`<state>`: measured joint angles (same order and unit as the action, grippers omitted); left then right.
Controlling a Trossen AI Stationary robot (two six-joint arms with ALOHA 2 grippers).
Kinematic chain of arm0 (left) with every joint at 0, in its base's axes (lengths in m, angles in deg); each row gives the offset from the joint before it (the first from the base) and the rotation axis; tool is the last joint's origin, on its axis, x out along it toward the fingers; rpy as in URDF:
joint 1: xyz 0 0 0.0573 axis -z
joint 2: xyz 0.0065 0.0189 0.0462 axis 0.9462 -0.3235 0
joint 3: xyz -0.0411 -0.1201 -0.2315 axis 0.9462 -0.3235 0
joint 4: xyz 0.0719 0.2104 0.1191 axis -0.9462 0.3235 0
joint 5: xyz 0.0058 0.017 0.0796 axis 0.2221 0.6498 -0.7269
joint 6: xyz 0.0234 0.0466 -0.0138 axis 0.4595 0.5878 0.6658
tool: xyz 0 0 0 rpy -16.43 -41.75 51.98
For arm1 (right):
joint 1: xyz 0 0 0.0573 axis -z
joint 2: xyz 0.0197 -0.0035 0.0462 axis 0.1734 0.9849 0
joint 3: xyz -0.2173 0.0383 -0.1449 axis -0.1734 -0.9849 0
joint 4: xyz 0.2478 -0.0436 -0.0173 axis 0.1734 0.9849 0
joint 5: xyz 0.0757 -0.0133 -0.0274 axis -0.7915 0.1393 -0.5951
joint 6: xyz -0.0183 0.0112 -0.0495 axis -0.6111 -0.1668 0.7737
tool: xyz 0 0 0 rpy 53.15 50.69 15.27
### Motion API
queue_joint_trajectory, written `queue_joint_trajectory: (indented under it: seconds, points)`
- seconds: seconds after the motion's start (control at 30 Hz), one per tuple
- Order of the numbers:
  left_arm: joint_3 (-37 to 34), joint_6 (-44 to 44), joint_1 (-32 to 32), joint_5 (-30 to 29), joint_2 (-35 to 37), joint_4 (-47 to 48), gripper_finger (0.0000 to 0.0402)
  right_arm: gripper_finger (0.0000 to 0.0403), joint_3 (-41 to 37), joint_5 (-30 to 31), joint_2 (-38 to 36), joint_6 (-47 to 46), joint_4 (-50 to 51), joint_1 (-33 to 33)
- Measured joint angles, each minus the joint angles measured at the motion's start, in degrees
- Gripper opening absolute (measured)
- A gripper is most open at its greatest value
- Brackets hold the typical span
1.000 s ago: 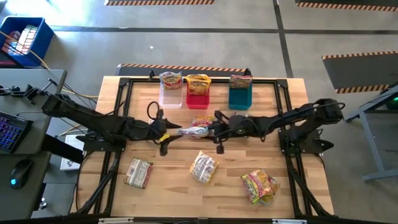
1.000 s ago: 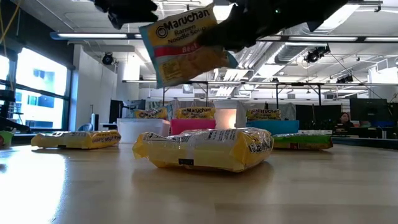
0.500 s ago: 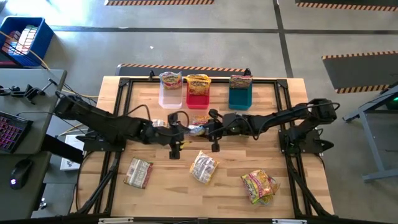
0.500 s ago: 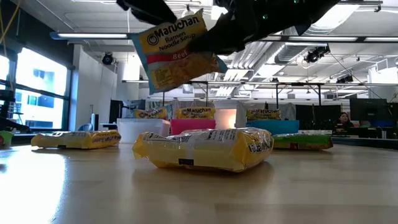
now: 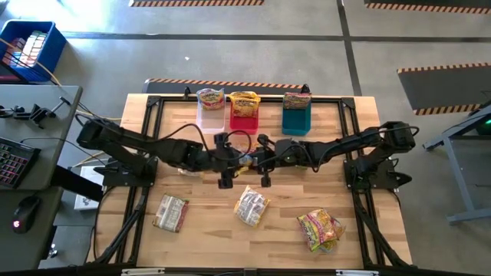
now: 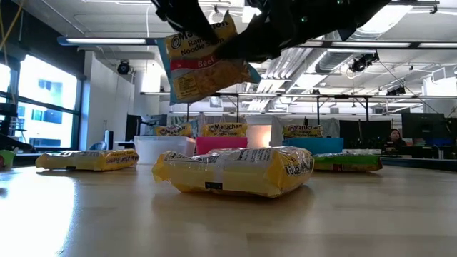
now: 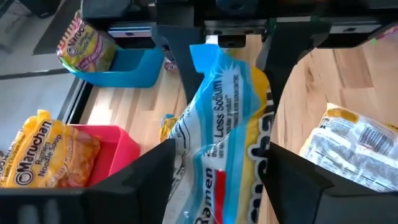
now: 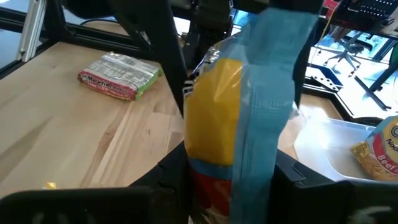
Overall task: Sort Maruchan noodles
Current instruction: Put the blue noodle pack into the transparent bin
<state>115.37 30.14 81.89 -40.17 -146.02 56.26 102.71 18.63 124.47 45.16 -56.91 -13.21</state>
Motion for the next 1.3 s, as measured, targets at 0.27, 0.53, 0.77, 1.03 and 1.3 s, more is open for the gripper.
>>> queue_joint_trajectory:
  seconds: [0.27, 0.53, 0.77, 1.03, 1.3]
  points:
    - [0.0, -0.4, 1.45, 1.52, 3.96, 1.7, 0.0214, 0.0108, 0.0, -0.23, -0.04, 0.45, 0.52, -0.04]
    - [0.02, -4.99, -1.97, 8.45, 4.05, 5.02, 0.0253, 0.0108, 0.0, -2.16, -0.04, 0.47, 0.16, 0.0]
    - [0.0, -3.13, -3.69, 12.75, 3.35, 4.67, 0.0265, 0.0108, 0.0, -2.48, -0.04, 0.9, -0.08, -0.03]
    - [0.0, -3.04, -3.63, 14.04, 3.07, 4.0, 0.0244, 0.0108, 0.0, -2.48, -0.04, 1.07, -0.75, -0.04]
    - [0.0, -1.47, -3.65, 16.42, 1.34, 3.1, 0.0224, 0.0108, -0.02, -2.56, -0.04, 1.01, -1.18, 0.16]
